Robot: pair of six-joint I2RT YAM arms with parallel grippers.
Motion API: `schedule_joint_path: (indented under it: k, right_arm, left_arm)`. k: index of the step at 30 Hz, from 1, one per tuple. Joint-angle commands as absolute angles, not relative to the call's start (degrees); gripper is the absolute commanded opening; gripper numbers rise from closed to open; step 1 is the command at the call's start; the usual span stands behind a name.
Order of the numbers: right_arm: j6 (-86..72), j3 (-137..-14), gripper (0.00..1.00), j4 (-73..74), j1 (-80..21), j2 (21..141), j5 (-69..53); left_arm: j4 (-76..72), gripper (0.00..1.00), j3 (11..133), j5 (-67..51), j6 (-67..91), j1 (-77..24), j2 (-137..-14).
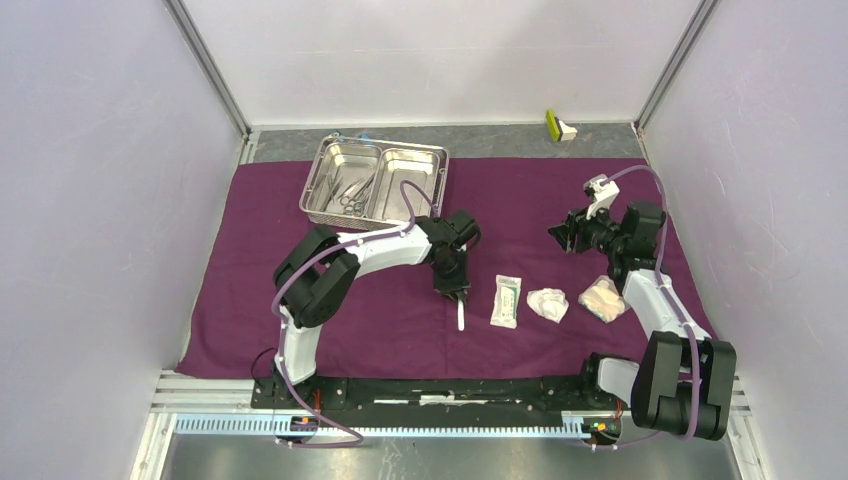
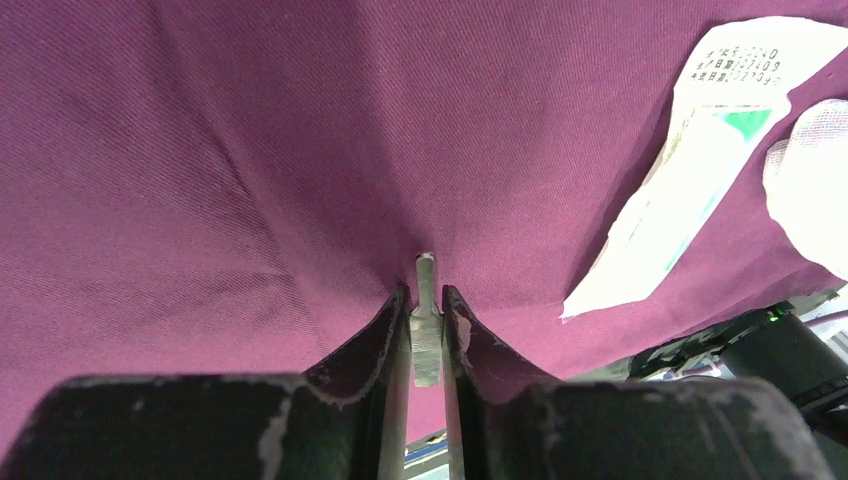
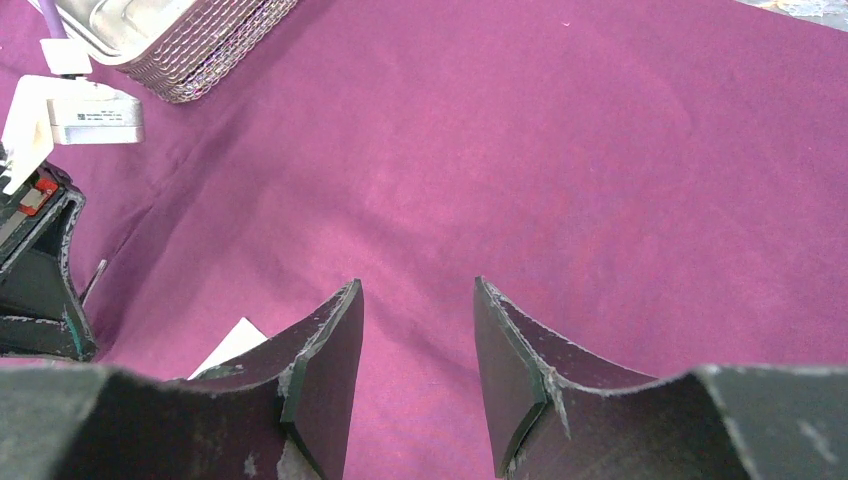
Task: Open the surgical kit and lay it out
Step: Place the medical item in the surgical kit.
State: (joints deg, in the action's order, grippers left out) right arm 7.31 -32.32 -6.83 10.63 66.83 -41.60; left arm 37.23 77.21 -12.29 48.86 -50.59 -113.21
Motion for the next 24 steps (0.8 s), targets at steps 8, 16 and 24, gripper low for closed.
schedule_joint_path:
  k: [8, 16, 24]
  right_arm:
    - [7.30, -32.47, 0.51, -8.52, 11.25, 67.35, -43.51]
    - [7.32, -32.53, 0.51, -8.46, 11.33, 67.68, -43.99]
    - [7.29, -32.60, 0.51, -8.43, 11.51, 68.08, -44.25]
  left_arm:
    - [35.26, 0.24, 77.76, -14.04, 51.76, -49.83, -115.18]
    - [34.71, 0.27, 77.70, -14.62, 51.69, -49.84, -115.49]
    - [34.74, 0.27, 76.70, -14.35, 52.27, -49.83, -114.35]
